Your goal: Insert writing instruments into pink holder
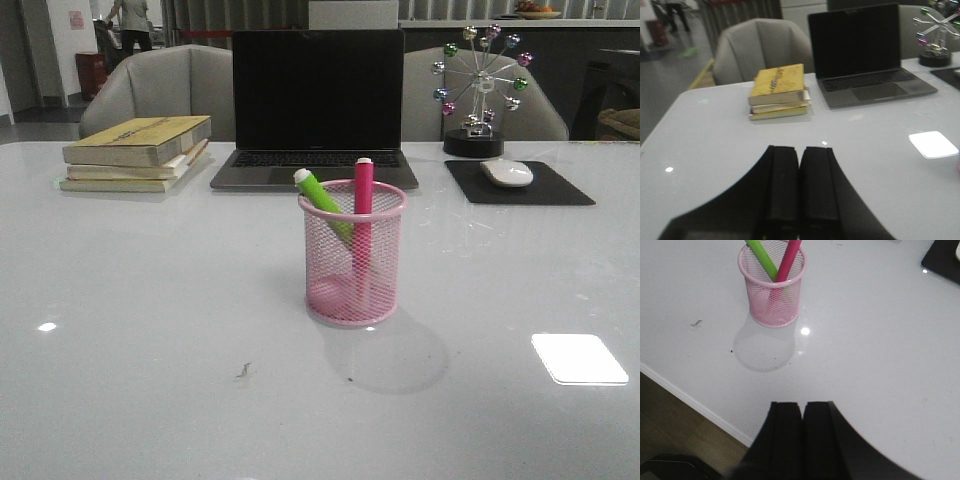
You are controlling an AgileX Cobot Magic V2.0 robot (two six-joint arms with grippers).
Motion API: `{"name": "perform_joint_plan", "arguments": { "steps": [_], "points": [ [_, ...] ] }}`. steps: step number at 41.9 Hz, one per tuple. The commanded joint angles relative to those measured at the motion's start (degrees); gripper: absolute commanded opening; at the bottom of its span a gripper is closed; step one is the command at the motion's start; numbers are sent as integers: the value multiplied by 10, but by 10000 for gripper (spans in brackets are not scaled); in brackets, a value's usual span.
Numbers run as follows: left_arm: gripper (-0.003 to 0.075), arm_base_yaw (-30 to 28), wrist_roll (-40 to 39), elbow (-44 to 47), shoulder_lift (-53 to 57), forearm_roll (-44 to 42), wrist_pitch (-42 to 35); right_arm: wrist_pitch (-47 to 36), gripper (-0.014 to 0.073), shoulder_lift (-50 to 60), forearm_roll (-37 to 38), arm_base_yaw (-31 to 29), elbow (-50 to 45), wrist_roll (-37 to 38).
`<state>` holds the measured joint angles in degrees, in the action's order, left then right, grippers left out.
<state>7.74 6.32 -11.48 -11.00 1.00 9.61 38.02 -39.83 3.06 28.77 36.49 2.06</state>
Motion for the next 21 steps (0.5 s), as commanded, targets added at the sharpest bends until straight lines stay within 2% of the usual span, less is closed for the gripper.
{"name": "perform_joint_plan", "arguments": {
  "steps": [1,9,21],
  "points": [
    [91,-42,-4,36,46,1,-90,-38,57,-2,8,0,16,0],
    [91,-84,-4,92,120,12,-93,-38,57,-2,8,0,16,0],
    [91,-84,-28,121,125,12,-82,-38,57,-2,8,0,16,0]
  ]
}}
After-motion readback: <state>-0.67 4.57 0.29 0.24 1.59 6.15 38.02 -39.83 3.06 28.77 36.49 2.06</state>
